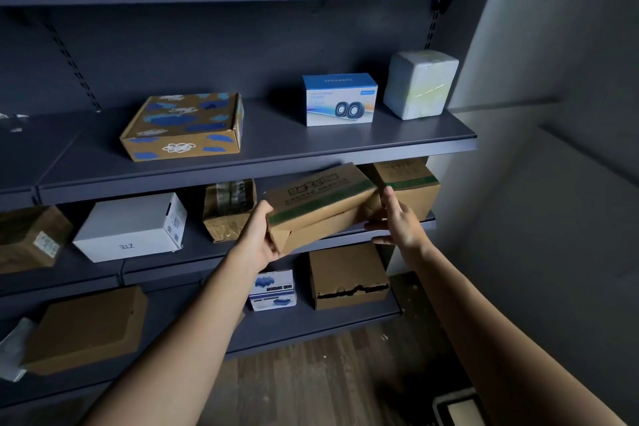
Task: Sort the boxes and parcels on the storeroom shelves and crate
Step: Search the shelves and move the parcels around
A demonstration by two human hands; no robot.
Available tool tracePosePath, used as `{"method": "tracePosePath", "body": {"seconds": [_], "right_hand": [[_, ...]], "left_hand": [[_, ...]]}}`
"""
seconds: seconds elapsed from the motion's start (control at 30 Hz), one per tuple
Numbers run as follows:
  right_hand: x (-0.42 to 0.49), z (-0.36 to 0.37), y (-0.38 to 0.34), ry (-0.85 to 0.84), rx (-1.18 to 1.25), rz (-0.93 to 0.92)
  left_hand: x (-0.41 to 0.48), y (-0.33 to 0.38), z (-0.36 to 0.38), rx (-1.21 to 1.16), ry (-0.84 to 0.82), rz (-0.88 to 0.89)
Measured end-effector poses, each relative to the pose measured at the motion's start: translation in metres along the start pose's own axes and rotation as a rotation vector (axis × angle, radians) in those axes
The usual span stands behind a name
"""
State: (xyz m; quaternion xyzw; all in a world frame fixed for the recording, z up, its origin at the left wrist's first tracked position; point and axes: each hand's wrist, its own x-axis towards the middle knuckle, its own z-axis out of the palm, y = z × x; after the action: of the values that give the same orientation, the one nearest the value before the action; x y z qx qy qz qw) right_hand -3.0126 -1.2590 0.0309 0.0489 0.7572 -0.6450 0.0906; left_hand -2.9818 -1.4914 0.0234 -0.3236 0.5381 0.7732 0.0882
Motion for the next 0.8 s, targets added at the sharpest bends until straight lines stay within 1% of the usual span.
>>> {"method": "tracePosePath", "body": {"seconds": [0.07,0.13,0.2,0.5,0.63,0.8], "right_hand": [[0.001,-0.001,0.0,0.015,-0.031,-0.024],[0.002,-0.001,0.002,0.013,-0.051,-0.035],[0.003,-0.002,0.004,0.002,-0.065,-0.035],[0.016,-0.005,0.02,-0.07,-0.208,-0.069],[0.022,-0.003,0.024,-0.027,-0.292,-0.105],[0.022,-0.002,0.023,0.005,-0.37,-0.228]], "left_hand": [[0.002,-0.001,-0.004,0.014,-0.01,0.023],[0.003,-0.003,-0.004,0.081,-0.01,0.062],[0.002,-0.005,-0.004,0.166,0.022,0.108],[0.007,-0.007,0.0,0.336,0.177,0.395],[0.002,-0.008,0.001,0.398,0.155,0.5],[0.0,-0.012,-0.006,0.49,0.085,0.6]]}}
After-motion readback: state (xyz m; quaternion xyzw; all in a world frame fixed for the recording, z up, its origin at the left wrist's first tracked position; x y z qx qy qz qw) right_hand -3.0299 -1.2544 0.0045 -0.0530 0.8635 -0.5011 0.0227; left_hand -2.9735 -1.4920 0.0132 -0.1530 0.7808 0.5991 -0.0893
